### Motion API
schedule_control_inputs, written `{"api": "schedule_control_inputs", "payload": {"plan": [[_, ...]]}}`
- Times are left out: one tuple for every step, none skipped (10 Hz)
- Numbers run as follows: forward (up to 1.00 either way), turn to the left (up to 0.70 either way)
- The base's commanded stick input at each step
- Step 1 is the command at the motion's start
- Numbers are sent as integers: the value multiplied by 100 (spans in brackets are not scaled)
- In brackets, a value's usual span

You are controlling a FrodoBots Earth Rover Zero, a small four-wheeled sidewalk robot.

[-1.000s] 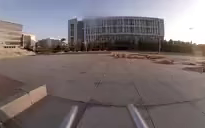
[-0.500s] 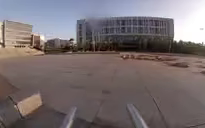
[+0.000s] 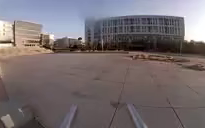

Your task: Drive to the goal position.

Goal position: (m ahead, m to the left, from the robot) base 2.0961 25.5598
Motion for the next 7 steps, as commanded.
{"api": "schedule_control_inputs", "payload": {"plan": [[70,14],[70,14],[70,14],[70,14],[70,14],[70,14],[70,14]]}}
